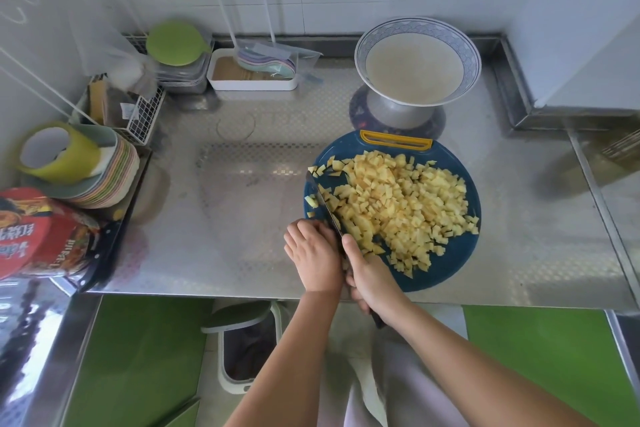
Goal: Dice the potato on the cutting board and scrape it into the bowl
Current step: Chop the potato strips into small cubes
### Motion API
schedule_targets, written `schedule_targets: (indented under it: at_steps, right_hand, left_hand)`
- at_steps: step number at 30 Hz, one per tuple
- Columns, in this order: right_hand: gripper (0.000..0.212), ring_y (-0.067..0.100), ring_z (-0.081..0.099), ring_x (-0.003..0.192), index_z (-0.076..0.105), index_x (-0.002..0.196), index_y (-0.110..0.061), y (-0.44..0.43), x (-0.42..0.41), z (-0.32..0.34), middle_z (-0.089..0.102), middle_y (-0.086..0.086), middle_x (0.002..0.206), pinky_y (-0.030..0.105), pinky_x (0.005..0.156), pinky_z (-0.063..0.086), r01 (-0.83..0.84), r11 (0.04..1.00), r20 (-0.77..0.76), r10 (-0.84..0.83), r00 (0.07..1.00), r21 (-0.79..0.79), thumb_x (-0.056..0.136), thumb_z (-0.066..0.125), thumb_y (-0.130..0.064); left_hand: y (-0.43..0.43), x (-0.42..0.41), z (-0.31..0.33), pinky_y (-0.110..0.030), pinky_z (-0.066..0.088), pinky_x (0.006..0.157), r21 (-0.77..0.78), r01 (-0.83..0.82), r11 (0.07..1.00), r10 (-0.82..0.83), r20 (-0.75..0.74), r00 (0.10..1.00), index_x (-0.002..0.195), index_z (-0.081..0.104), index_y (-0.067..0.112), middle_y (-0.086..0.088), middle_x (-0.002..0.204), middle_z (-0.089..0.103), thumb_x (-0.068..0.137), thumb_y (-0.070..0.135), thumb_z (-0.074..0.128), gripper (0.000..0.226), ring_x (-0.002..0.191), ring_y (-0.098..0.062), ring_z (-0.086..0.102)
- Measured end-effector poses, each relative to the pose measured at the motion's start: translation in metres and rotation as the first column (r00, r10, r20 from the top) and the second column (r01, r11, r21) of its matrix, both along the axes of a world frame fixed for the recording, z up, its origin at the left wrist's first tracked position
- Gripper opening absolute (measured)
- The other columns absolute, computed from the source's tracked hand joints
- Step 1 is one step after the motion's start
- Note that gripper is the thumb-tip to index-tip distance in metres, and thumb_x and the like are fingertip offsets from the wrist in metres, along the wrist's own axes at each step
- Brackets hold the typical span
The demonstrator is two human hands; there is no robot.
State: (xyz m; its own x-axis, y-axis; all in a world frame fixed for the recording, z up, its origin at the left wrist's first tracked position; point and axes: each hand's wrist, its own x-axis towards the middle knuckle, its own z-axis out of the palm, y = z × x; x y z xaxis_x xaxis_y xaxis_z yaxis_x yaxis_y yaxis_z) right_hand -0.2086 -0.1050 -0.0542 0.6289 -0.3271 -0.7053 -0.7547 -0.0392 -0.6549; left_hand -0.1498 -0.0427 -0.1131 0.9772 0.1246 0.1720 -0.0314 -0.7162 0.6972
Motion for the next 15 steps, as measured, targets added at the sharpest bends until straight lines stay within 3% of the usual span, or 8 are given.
schedule_targets:
  at_steps: [5, 8, 12, 15]
  right_hand:
    - [0.068, 0.016, 0.032, 0.034, 0.035, 0.054, -0.014, -0.018, -0.012, 0.014, 0.033, -0.003, 0.039, 0.023, 0.039, 0.029, -0.049, 0.995, -0.026, 0.051, 0.998, 0.085, 0.096, 0.032, -0.068]
    - [0.069, 0.016, 0.032, 0.035, 0.038, 0.057, -0.013, -0.029, -0.014, 0.021, 0.033, 0.001, 0.043, 0.023, 0.039, 0.030, -0.079, 0.990, -0.020, 0.082, 0.996, 0.115, 0.095, 0.033, -0.069]
    - [0.070, 0.018, 0.033, 0.035, 0.039, 0.056, -0.012, -0.040, -0.017, 0.025, 0.033, 0.005, 0.045, 0.023, 0.039, 0.032, -0.103, 0.983, -0.009, 0.106, 0.994, 0.150, 0.092, 0.034, -0.071]
    - [0.070, 0.018, 0.032, 0.035, 0.040, 0.054, -0.013, -0.042, -0.018, 0.027, 0.033, 0.005, 0.045, 0.024, 0.039, 0.032, -0.085, 0.977, -0.002, 0.087, 0.996, 0.195, 0.090, 0.037, -0.073]
  left_hand:
    - [-0.005, 0.004, -0.001, -0.033, 0.031, 0.074, 0.070, -0.045, 0.997, 0.043, 0.023, 0.999, 0.084, 0.055, 0.010, -0.011, 0.086, 0.054, 0.084, 0.029, 0.044, 0.021, 0.077, -0.032, 0.051]
    - [-0.015, 0.008, 0.004, -0.038, 0.035, 0.074, 0.074, -0.043, 0.996, 0.044, -0.018, 0.999, 0.085, 0.056, 0.011, -0.011, 0.085, 0.055, 0.086, 0.029, 0.041, 0.024, 0.078, -0.033, 0.053]
    - [-0.018, 0.011, 0.014, -0.041, 0.040, 0.076, -0.005, -0.044, 0.999, 0.044, -0.054, 0.998, 0.089, 0.057, 0.008, -0.012, 0.090, 0.056, 0.092, 0.029, 0.038, 0.029, 0.083, -0.034, 0.053]
    - [0.001, 0.021, 0.023, -0.038, 0.043, 0.076, -0.149, 0.048, 0.988, -0.050, -0.009, 0.999, 0.102, 0.056, 0.003, -0.013, 0.102, 0.052, 0.096, 0.011, 0.042, 0.017, 0.087, -0.029, 0.053]
